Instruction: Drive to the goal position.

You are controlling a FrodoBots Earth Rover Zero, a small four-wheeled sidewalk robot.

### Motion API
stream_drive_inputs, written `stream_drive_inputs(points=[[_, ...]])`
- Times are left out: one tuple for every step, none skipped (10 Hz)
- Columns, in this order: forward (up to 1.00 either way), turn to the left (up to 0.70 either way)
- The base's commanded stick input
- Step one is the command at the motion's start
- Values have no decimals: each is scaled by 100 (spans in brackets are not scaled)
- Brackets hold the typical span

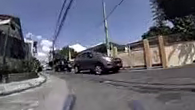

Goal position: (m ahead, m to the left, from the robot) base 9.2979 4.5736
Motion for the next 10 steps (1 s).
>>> stream_drive_inputs(points=[[100, 0], [100, 0], [100, 1], [100, 13], [100, 36], [100, 37], [100, 12], [100, 0], [100, 0], [100, 0]])
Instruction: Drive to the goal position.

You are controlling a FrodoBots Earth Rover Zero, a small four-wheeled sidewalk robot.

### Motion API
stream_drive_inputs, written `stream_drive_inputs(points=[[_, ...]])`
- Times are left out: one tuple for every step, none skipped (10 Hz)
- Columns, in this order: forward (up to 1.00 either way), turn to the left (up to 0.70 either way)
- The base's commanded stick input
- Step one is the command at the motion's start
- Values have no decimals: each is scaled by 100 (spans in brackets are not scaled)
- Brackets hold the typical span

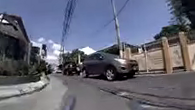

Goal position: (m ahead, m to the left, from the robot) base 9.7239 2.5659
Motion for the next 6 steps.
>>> stream_drive_inputs(points=[[100, 0], [100, 0], [100, 0], [100, 0], [100, 0], [100, 0]])
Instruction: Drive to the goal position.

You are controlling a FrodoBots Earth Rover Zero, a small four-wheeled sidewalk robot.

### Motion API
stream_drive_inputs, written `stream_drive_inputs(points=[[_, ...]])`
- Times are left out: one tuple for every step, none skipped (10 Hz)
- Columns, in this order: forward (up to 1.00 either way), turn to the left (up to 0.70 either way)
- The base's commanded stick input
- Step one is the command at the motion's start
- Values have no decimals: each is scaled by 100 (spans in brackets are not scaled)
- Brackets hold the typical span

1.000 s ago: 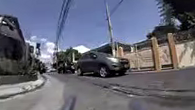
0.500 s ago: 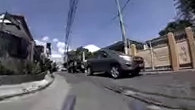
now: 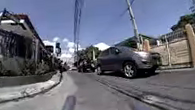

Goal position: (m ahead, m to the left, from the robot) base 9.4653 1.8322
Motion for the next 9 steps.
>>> stream_drive_inputs(points=[[100, 0], [100, 0], [100, 0], [100, 0], [100, 0], [100, 0], [100, -3], [100, -10], [100, -36]])
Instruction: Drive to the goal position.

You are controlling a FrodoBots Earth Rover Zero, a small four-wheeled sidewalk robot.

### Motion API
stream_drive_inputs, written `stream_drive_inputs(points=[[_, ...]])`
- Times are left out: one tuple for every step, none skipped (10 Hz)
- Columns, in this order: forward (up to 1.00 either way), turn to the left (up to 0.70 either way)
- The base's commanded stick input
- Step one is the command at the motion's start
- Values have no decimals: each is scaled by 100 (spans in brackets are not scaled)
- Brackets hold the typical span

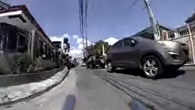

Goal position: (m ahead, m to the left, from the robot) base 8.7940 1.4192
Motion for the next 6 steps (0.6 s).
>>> stream_drive_inputs(points=[[100, -39], [100, -39], [100, -28], [100, -5], [100, -3], [100, 0]])
